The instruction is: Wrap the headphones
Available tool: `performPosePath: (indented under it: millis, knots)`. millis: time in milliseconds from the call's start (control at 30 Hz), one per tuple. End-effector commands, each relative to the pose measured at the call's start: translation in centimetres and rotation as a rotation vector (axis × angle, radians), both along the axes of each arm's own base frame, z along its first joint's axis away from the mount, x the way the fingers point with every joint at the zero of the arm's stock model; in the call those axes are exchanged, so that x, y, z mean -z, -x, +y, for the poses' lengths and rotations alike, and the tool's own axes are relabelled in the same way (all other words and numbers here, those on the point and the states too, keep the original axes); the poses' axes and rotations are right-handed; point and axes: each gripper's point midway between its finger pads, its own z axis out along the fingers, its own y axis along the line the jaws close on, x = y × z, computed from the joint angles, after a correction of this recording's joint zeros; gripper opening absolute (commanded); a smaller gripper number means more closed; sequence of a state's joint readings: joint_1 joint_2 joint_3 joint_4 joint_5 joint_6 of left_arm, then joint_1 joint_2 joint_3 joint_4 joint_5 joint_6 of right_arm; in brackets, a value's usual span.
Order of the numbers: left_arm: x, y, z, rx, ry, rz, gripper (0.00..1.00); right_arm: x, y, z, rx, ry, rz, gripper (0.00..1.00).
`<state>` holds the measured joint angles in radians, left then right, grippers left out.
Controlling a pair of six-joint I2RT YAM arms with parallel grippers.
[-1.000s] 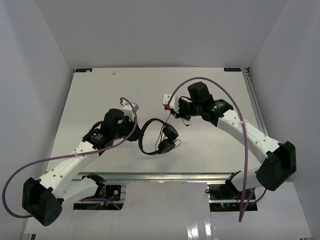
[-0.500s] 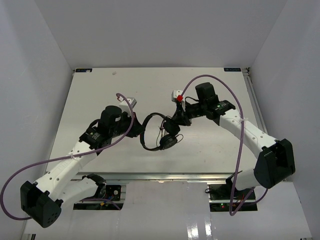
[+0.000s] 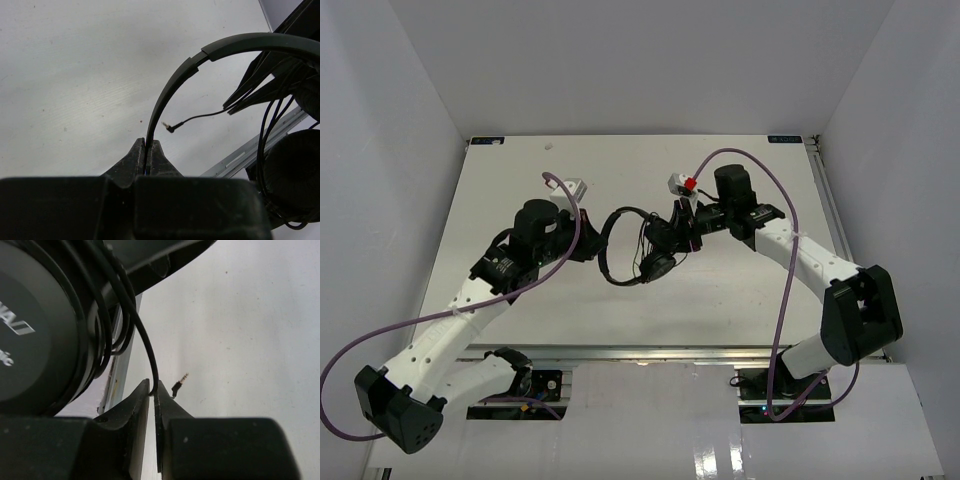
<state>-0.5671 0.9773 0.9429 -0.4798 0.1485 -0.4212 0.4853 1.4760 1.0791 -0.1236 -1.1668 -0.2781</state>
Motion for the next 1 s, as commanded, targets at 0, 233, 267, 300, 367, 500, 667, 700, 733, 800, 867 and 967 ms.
performPosePath:
  millis: [0,233,267,300,367,500,667,700,733,800,867,967]
  knots:
    - [-5.5,-0.5,-0.9,-0.001,0.107,-0.087,0.0,-0.4,0.6,0.2,-0.044,-0.048,0.034,0.18]
    - [-7.1,-0.4,-1.2,0.008,0.135,-0.09,0.0,-1.6,-0.2,0.7,-0.061,-0.075,0.017,0.22]
    - [-7.2,-0.4,-1.3,0.01,0.138,-0.092,0.0,-1.7,-0.3,0.8,-0.063,-0.077,0.019,0.22]
    - [-7.3,-0.4,-1.3,0.008,0.141,-0.09,0.0,-1.7,-0.3,0.8,-0.064,-0.077,0.021,0.22]
    - [-7.5,-0.4,-1.3,0.006,0.147,-0.09,0.0,-1.7,-0.4,0.9,-0.061,-0.079,0.021,0.22]
    - [-8.1,-0.5,-1.3,-0.013,0.17,-0.087,0.0,-1.6,0.0,0.9,-0.064,-0.098,0.034,0.18]
    - [-8.0,-0.9,-1.6,-0.045,0.214,-0.062,0.0,-1.5,0.5,0.8,-0.066,-0.112,0.059,0.12]
    - [-7.6,-1.2,-1.4,-0.072,0.219,-0.052,0.0,-1.4,0.5,0.7,-0.066,-0.111,0.063,0.11]
    - [-7.2,-1.4,-1.1,-0.103,0.223,-0.043,0.0,-1.2,0.6,0.7,-0.065,-0.11,0.067,0.1]
    - [-7.1,-2.1,-0.3,-0.186,0.249,-0.036,0.0,-0.7,0.8,0.6,-0.067,-0.107,0.084,0.09]
    - [-6.4,-2.6,0.3,-0.255,0.267,-0.019,0.0,-0.3,1.1,0.5,-0.071,-0.108,0.113,0.09]
    - [-4.5,-3.6,1.3,-0.373,0.292,0.017,0.0,0.9,1.5,0.5,-0.074,-0.108,0.166,0.09]
